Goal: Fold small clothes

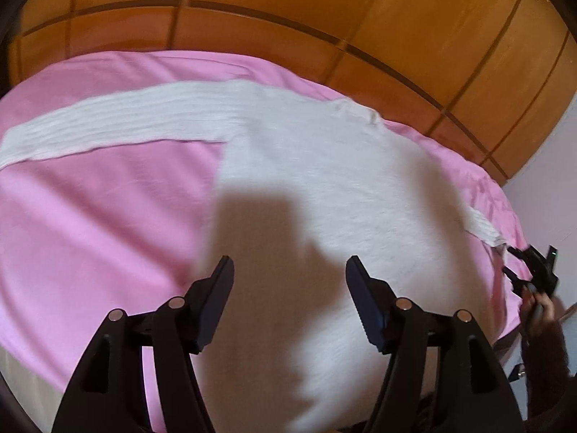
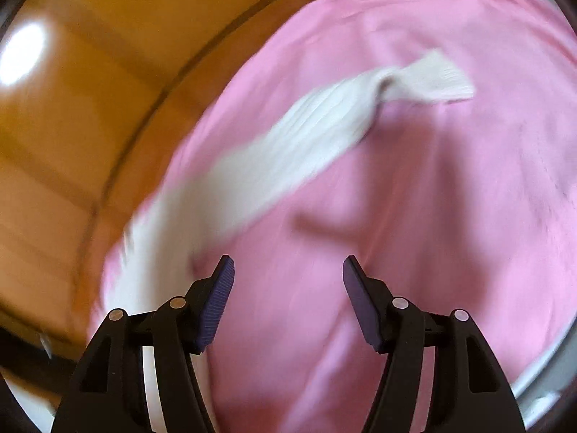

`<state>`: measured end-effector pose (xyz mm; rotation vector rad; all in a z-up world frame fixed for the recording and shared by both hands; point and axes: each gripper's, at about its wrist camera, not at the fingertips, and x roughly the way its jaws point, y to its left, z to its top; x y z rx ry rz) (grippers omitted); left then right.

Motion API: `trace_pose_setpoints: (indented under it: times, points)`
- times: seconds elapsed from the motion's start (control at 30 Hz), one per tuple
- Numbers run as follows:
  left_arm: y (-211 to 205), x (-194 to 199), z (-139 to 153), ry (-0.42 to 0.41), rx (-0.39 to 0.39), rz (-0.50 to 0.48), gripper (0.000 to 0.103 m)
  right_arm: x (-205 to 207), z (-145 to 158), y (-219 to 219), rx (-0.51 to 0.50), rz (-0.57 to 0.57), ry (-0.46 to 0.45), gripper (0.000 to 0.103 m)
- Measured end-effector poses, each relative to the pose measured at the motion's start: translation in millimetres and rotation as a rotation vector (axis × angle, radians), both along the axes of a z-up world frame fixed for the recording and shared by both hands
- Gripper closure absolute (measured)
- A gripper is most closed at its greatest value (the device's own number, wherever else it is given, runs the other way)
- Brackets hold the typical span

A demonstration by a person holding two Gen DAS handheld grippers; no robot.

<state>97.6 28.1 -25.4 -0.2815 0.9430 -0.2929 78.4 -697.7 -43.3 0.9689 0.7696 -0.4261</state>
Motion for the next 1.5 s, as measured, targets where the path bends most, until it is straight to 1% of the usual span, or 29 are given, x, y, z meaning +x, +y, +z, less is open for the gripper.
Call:
trace_pose_setpoints:
  times: [0.07,0.1,0.17,0.23,0.27,0.3,0.33,0.37,0.4,0.43,0.47,0.53,0.57,0.63,0.67,0.77,0.83,0.87,0.9,0.97,1.0,1.1,1.17,1.2,1.23,1.27,1.3,1.37,1.5]
  points:
    - [-16.1,7.1,3.3,-0.006,0.004,-0.032,0.039,1.3,-6.8,-32.0,0.085,-0.123,-0.054,0.04]
    - [-24.2,9.4,5.0,-0.012,0.007,-0.051,0.038,2.0,-10.6,-51.4,0.123,-0.21,-0.075,0.04]
    - [-39.7,12.2,5.6,-0.022,0.015,-0.088,0.035,2.9,-16.8,-82.0,0.164,-0.334,-0.116,0.04]
    - [-54.5,15.6,0.5,-0.006,0.032,-0.122,0.035,14.2,-24.6,-98.5,0.193,-0.363,-0.1,0.04]
    - [-60.5,16.9,-2.1,0.005,0.037,-0.137,0.035,19.2,-26.9,-102.8,0.189,-0.366,-0.088,0.044]
    - [-64.1,16.8,-2.7,0.01,0.038,-0.145,0.035,31.4,-28.7,-106.2,0.183,-0.347,-0.069,0.062]
    - [-68.5,16.9,-3.9,0.015,0.041,-0.157,0.035,43.2,-27.8,-106.8,0.163,-0.329,-0.025,0.073]
    - [-70.0,17.2,-4.3,0.016,0.044,-0.166,0.036,42.6,-24.0,-112.1,0.135,-0.324,-0.002,0.078]
    - [-70.4,17.6,-4.5,0.017,0.044,-0.168,0.036,49.7,-16.1,-112.5,0.087,-0.311,0.004,0.092]
    - [-70.0,18.7,-5.0,0.018,0.04,-0.168,0.036,51.2,-7.5,-114.6,0.052,-0.292,0.003,0.097]
    - [-70.9,18.1,-5.6,0.02,0.038,-0.162,0.036,59.7,2.3,-108.8,0.015,-0.264,-0.001,0.097]
    - [-67.1,21.5,-6.8,0.025,0.03,-0.153,0.036,81.2,31.1,-88.2,-0.092,-0.151,-0.025,0.097]
    - [-66.3,23.7,-7.0,0.025,0.023,-0.148,0.036,97.6,50.1,-68.8,-0.154,-0.061,-0.048,0.097]
    - [-62.4,28.0,-6.3,0.029,-0.006,-0.135,0.036,122.6,73.3,-35.0,-0.217,0.074,-0.084,0.097]
    - [-62.0,30.7,-5.4,0.028,-0.015,-0.132,0.036,139.4,86.6,-6.7,-0.252,0.165,-0.107,0.097]
    - [-59.4,35.6,-0.3,0.015,-0.046,-0.125,0.035,176.4,107.4,68.6,-0.295,0.374,-0.156,0.097]
    - [-56.6,39.6,1.4,0.009,-0.057,-0.12,0.032,195.6,110.6,123.5,-0.298,0.502,-0.175,0.097]
    - [-54.7,41.7,1.2,0.01,-0.065,-0.118,0.032,201.7,110.0,141.1,-0.296,0.539,-0.179,0.097]
    - [-52.7,43.9,0.2,0.015,-0.074,-0.113,0.032,215.5,106.4,178.2,-0.289,0.616,-0.184,0.097]
    - [-46.9,49.2,-2.2,0.032,-0.104,-0.099,0.032,228.3,99.8,222.1,-0.268,0.703,-0.188,0.097]
    - [-43.8,51.3,-3.4,0.037,-0.119,-0.092,0.032,236.5,93.7,256.2,-0.244,0.776,-0.188,0.097]
    - [-33.5,59.7,-6.5,0.051,-0.165,-0.067,0.032,239.2,81.0,329.0,-0.247,0.91,-0.173,0.097]
    - [-28.1,66.2,-7.8,0.053,-0.185,-0.054,0.032,240.1,72.5,364.6,-0.229,0.993,-0.169,0.093]
    - [-26.2,69.3,-8.6,0.056,-0.194,-0.05,0.032,235.9,72.0,377.0,-0.224,1.017,-0.176,0.075]
    - [-23.8,73.7,-9.9,0.061,-0.206,-0.043,0.032,232.0,73.9,384.0,-0.222,1.021,-0.184,0.047]
    - [-22.2,77.0,-10.8,0.064,-0.216,-0.04,0.032,228.1,75.2,385.5,-0.221,1.007,-0.195,0.037]
    - [-21.4,80.4,-11.9,0.067,-0.225,-0.039,0.032,221.6,79.8,380.9,-0.219,0.98,-0.216,0.033]
    - [-19.1,89.9,-15.1,0.074,-0.241,-0.028,0.032,215.5,84.5,367.2,-0.207,0.946,-0.224,0.033]
    - [-20.8,112.4,-24.5,0.102,-0.263,-0.005,0.033,186.0,80.6,314.8,-0.209,0.838,-0.179,0.033]
